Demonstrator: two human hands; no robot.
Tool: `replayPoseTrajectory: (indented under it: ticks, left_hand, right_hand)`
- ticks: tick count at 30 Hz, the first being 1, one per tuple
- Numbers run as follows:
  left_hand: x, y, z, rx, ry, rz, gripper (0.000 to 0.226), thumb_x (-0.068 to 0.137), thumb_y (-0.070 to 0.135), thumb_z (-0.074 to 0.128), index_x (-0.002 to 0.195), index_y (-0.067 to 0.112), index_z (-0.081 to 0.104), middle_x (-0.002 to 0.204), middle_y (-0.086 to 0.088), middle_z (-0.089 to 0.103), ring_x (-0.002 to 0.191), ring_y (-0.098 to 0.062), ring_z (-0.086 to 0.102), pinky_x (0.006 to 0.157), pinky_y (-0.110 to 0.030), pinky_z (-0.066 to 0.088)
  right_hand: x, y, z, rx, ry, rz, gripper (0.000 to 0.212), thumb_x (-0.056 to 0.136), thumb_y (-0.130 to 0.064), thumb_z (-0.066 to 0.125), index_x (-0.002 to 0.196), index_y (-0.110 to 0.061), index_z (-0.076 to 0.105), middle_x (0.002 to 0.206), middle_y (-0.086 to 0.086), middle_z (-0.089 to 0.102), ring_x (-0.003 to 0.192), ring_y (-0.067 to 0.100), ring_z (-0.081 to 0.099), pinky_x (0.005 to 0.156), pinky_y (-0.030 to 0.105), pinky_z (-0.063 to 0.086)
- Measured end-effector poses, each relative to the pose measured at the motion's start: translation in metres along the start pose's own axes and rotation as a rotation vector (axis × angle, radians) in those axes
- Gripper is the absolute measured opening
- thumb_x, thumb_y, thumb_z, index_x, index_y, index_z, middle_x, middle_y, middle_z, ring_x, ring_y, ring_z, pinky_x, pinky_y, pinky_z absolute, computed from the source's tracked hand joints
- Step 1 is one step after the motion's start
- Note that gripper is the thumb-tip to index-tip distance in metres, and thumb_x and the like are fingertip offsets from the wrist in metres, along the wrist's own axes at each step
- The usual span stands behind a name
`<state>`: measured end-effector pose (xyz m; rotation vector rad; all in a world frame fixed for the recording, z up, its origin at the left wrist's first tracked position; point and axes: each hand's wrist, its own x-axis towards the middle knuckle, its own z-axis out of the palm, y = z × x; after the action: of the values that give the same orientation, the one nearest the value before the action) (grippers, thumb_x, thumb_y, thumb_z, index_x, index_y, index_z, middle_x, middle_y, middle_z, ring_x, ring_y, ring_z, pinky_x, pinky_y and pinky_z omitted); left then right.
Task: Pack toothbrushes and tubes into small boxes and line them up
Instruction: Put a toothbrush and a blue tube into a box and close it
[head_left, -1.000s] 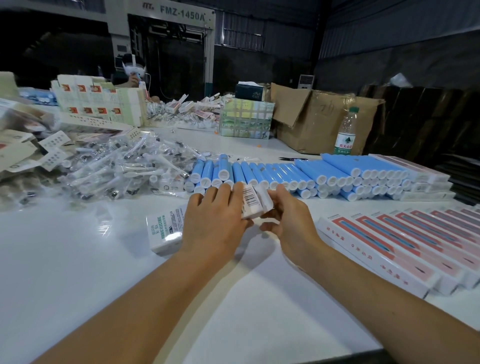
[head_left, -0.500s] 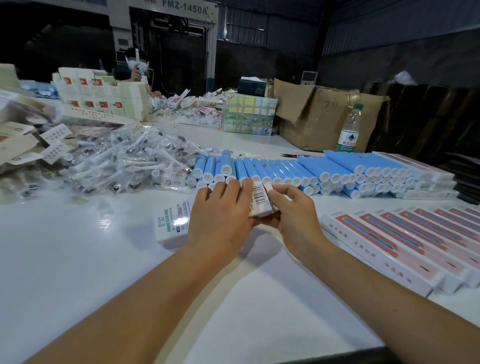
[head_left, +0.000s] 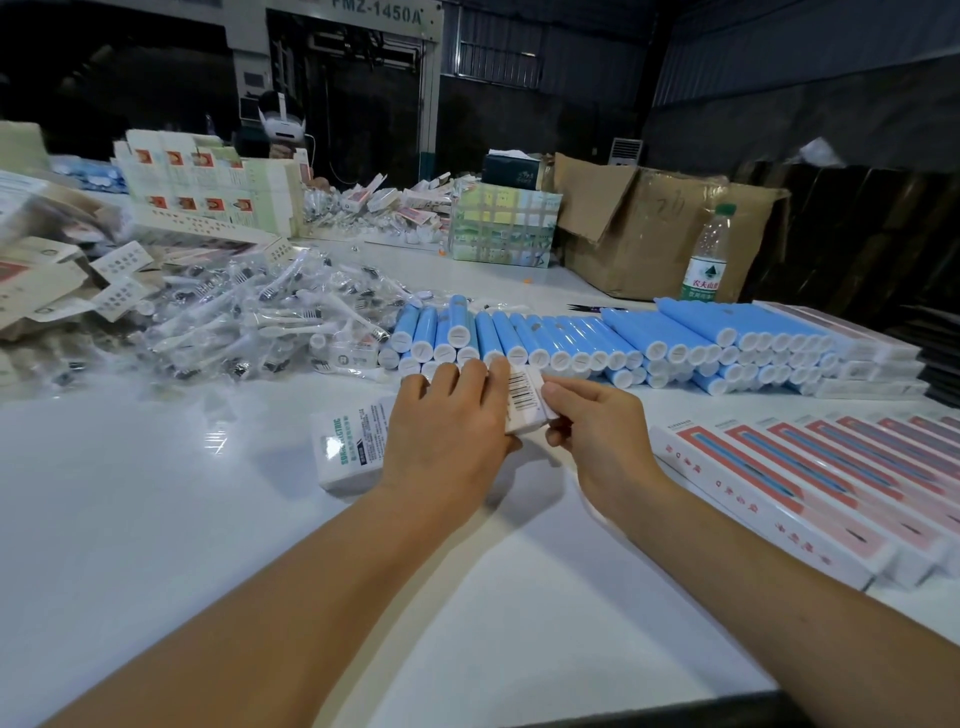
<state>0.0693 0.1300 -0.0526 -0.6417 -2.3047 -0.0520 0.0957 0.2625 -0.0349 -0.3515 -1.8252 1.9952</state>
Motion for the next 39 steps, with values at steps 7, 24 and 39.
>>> replayPoseTrajectory:
  ticks: [7,24,39]
  left_hand:
    - [0.001,-0.001,-0.003,0.025,-0.015,0.001,0.076,0.073,0.054,0.072,0.130,0.007,0.054,0.108,-0.010,0.064,0.093,-0.027,0.061,0.074,-0.038,0.046]
    - [0.003,-0.005,0.002,0.023,-0.042,-0.063,0.075,0.091,0.058,0.043,0.147,0.015,0.016,0.135,-0.004,0.040,0.119,-0.025,0.041,0.091,-0.036,0.032]
    - [0.001,0.002,0.001,0.006,-0.087,0.031,0.072,0.091,0.053,0.047,0.146,0.014,0.021,0.133,-0.004,0.043,0.118,-0.025,0.042,0.091,-0.038,0.031]
  right_hand:
    - [0.001,0.000,-0.001,-0.025,-0.001,-0.027,0.019,0.087,-0.002,0.061,0.080,-0.017,0.071,0.067,0.003,0.069,0.053,0.013,0.049,0.049,0.022,0.042]
    - [-0.005,0.000,0.001,-0.305,-0.023,-0.248,0.022,0.083,-0.008,0.067,0.067,-0.023,0.068,0.064,-0.011,0.066,0.059,0.000,0.055,0.062,0.023,0.049]
    - [-0.002,0.005,0.004,-0.369,-0.026,-0.297,0.012,0.085,-0.009,0.065,0.076,-0.016,0.068,0.069,-0.005,0.064,0.061,-0.001,0.055,0.064,0.020,0.047]
